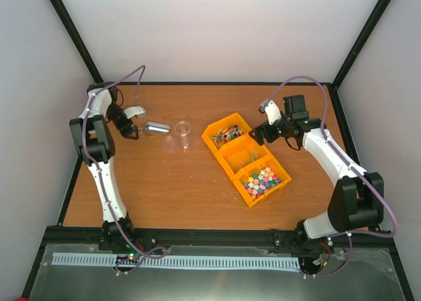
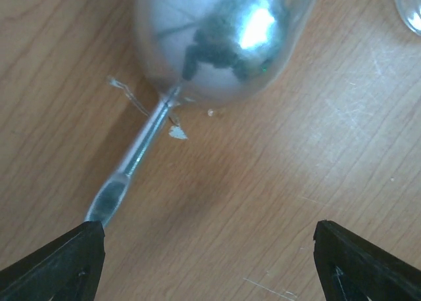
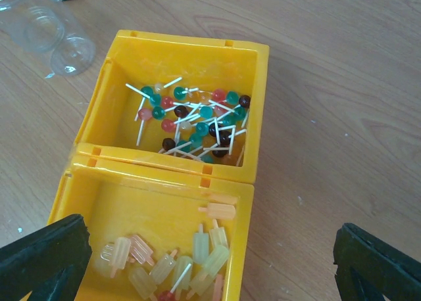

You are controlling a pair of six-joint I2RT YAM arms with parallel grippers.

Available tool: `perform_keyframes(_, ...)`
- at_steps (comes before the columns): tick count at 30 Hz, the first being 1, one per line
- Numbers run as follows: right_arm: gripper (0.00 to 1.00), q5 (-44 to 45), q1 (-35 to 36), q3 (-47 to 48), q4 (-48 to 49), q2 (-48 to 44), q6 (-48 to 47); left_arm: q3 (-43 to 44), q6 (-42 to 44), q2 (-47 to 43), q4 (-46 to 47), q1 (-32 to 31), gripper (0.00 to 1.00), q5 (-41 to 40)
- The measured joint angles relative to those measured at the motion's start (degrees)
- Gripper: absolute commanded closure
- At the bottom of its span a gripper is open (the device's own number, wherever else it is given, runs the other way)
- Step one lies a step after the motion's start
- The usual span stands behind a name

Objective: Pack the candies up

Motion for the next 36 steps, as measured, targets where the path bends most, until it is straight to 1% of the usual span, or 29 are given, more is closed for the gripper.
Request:
perform_keyframes(8,0.00,-1.25,0.00,0.66,-0.28,0.57,0.96,-2.62,-1.14,0.02,4.98,-1.75,0.12,-2.43)
perform_keyframes(12,0.00,-1.64,0.00,0.68,-0.28,0.57,0.96,-4.24,-1.29,0.09,7.41,-2.54,0.17,-2.89)
perform_keyframes(16,0.00,-1.92,0.00,0.66,-0.31,0.57,0.94,-5.60,-1.84,-0.13,8.68,-2.89,0.32,-2.99)
perform_keyframes(18,0.00,-1.97,0.00,0.66,-0.28,0.57,0.92,-8.48,-1.92,-1.62,10.86,-2.91,0.41,-2.82)
perform_keyframes(24,0.00,-2.36,0.00,0.11,-0.04,0.15,0.90,-24.00,-3.26,-10.69,17.99,-3.02,0.67,-2.47)
perform_keyframes(28,0.00,-3.39,0.00,-0.76,0.52,-0.61,0.87,-31.43,-5.49,-15.19,22.75,-3.13,0.82,-2.89)
perform_keyframes(30,0.00,-4.42,0.00,-1.42,0.81,-1.20,0.94,-33.59,-6.84,-16.46,25.29,-3.13,0.89,-3.13)
perform_keyframes(33,0.00,-5.35,0.00,-2.38,1.77,-2.27,1.60,-35.91,-9.20,-17.79,28.61,-3.08,0.95,-3.54)
perform_keyframes(36,0.00,-5.38,0.00,-3.89,3.30,-4.20,2.47,-37.51,-11.45,-18.88,30.49,-3.08,0.99,-3.74)
